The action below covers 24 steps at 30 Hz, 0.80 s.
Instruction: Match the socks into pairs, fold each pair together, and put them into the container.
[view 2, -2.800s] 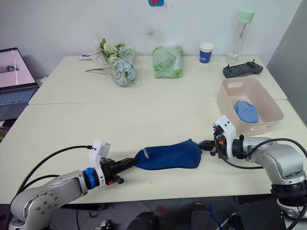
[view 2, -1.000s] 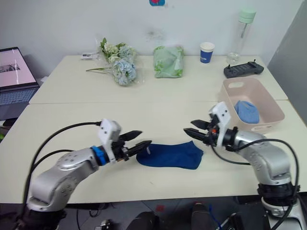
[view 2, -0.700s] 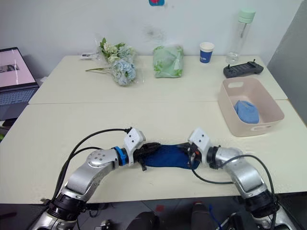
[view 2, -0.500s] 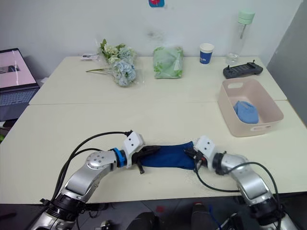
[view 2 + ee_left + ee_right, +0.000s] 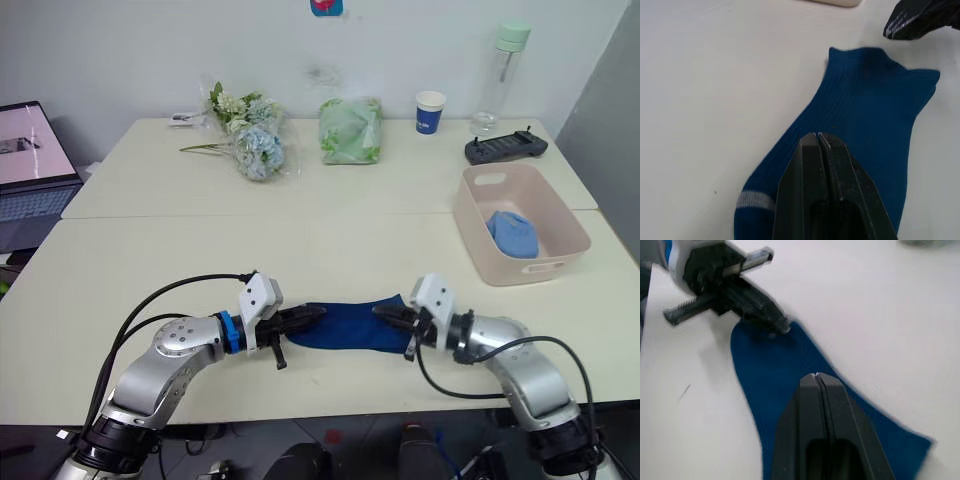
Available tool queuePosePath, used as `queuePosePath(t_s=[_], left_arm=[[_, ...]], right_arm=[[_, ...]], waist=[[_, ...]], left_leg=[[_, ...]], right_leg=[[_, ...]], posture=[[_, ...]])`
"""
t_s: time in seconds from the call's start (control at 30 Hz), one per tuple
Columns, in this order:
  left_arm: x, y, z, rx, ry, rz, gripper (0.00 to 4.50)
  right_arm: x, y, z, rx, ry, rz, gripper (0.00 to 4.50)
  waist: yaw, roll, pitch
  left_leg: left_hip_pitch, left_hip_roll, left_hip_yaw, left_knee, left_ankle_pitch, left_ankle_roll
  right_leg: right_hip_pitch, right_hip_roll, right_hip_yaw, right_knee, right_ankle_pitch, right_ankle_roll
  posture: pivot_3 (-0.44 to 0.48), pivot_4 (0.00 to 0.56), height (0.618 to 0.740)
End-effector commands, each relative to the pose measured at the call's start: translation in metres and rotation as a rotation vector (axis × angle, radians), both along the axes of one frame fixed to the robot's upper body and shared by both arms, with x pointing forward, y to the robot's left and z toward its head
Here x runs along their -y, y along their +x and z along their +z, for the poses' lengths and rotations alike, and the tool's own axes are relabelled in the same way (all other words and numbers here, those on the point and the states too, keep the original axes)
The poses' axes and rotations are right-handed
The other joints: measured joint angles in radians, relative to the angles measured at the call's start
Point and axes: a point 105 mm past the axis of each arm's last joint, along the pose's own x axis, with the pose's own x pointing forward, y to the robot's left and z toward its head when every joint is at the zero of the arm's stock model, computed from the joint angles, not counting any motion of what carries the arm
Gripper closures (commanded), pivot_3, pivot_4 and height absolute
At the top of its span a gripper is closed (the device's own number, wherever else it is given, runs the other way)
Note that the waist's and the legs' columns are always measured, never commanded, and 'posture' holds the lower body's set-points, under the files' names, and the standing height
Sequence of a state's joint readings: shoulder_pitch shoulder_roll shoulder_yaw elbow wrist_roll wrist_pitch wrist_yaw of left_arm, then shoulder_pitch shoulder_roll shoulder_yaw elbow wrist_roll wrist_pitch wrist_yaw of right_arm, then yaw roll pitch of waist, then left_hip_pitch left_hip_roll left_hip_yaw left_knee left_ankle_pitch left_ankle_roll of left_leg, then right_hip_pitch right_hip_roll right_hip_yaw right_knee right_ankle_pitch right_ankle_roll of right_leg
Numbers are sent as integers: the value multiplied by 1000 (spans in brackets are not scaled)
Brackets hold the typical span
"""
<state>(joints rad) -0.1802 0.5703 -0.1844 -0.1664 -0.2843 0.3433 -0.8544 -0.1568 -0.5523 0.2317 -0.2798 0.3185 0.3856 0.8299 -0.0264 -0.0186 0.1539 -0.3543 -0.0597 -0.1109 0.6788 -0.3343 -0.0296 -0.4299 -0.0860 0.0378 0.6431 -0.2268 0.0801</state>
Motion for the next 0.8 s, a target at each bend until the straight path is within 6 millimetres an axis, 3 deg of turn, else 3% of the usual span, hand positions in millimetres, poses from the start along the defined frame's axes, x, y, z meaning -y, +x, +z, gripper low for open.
queuePosePath(t_s=[0.03, 0.2, 0.33, 0.47, 0.57, 0.67, 0.8], left_arm=[[-7, -1, -12, -12, 87, 12, 4463], [-25, -1, -18, -26, 138, 43, 4463], [-31, 1, -10, -21, 103, 65, 4463], [-32, 3, 27, 20, -85, 86, 4463], [-39, 6, 59, 188, -131, 116, 4463], [-41, 5, 81, 300, -164, 129, 4463], [-30, 7, 114, 585, -146, 102, 4463]], right_arm=[[7, -1, -7, 14, -69, 3, 4500], [41, -6, -22, -9, -197, -14, 4500], [58, -5, -16, -1, -203, -39, 4500], [59, -1, 25, 20, -2, -67, 4500], [62, 2, 44, 111, 5, -93, 4500], [62, 8, 56, 194, 9, -132, 4500], [48, 28, 63, 298, 46, -205, 4500]], waist=[[0, 0, 0], [1, 0, 0], [0, 0, 0], [-1, 0, 1], [0, 0, 1], [3, 0, 1], [3, 0, 1]], left_leg=[[0, 0, 0, 0, 0, 0], [4, 0, 0, -1, 0, 0], [9, 1, 0, -2, -3, 5], [9, 2, 0, -2, -3, 4], [8, 4, -1, -2, -2, 4], [8, 3, 0, -2, -2, 3], [8, 2, 0, -2, -1, 1]], right_leg=[[0, 0, 0, 0, 0, 0], [3, 0, 0, 0, 0, 0], [9, 0, 0, -2, -1, 1], [8, 0, 0, -1, -1, 1], [8, 0, 0, -1, -1, 1], [8, -1, 0, -1, -1, 1], [8, -1, 0, -1, -1, 1]], posture=[[0, 150, 740], [0, 150, 740], [0, 150, 740], [0, 150, 740], [0, 150, 740], [0, 150, 740], [0, 150, 740]])
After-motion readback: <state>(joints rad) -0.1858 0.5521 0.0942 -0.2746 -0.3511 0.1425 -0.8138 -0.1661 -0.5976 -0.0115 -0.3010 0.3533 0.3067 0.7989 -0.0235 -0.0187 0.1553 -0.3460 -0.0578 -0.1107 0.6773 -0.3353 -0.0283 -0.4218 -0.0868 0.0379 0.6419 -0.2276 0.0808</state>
